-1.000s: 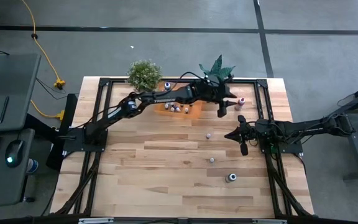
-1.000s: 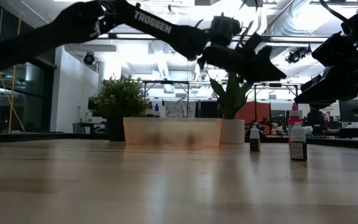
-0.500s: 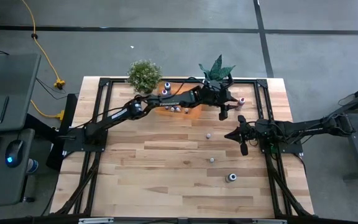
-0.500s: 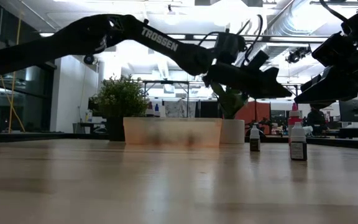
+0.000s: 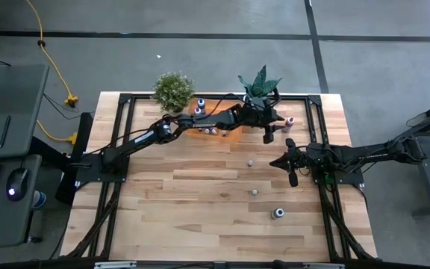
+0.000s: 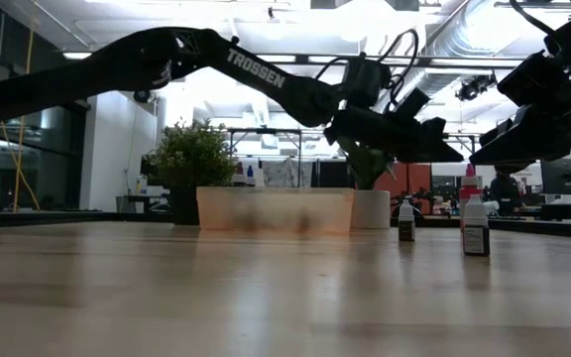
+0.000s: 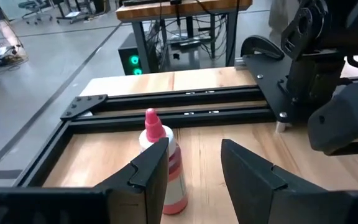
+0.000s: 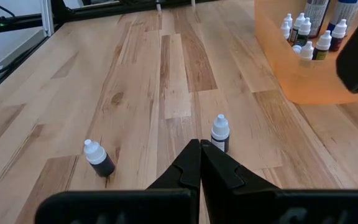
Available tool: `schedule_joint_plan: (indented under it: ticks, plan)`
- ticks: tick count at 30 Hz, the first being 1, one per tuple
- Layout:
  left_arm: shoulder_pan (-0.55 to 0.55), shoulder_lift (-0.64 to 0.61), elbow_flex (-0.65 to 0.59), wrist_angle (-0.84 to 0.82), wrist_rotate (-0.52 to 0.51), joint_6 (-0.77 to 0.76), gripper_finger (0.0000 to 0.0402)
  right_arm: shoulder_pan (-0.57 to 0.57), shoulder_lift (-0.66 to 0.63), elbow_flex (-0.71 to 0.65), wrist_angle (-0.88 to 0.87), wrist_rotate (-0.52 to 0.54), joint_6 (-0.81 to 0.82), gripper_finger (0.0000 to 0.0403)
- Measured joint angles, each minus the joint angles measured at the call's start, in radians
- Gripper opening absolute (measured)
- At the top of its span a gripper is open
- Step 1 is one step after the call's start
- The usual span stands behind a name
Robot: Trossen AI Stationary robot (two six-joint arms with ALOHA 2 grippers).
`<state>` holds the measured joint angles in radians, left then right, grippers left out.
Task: Pick & Place food coloring
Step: Put the small black bottle into the bin
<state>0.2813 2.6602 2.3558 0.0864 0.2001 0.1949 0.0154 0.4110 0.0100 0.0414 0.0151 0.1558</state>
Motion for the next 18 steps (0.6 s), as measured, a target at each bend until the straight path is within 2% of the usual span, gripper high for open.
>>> schedule_joint_plan:
  ticks: [6, 18]
  plan:
    - [-0.002, -0.008, 0.000, -0.033, -0.001, -0.012, 0.0143, 0.000, 0.000, 0.000, 0.000, 0.000, 0.000, 0.0000]
    - [-0.076, -0.171, -0.001, -0.220, -0.076, 0.036, 0.0143, 0.000, 0.000, 0.000, 0.000, 0.000, 0.000, 0.0000]
